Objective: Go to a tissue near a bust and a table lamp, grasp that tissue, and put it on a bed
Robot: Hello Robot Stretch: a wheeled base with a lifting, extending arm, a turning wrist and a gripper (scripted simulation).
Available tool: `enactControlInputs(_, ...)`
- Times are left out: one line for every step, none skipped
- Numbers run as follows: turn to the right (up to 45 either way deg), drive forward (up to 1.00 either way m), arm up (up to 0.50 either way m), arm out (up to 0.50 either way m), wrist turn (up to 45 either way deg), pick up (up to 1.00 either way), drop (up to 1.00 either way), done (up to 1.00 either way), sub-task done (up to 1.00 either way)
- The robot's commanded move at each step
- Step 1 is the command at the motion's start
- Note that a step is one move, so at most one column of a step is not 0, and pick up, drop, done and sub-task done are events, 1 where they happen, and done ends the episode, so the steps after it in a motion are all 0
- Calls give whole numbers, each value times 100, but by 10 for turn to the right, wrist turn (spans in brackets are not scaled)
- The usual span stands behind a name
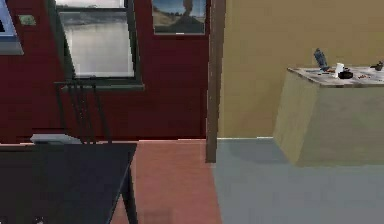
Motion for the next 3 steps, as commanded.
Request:
enactControlInputs(330, 0, 0, 0, 0, 0, 0, 0, 0)
enactControlInputs(0, 20, 0, 0, 0, 0, 0, 0, 0)
enactControlInputs(330, 0, 0, 0, 0, 0, 0, 0, 0)
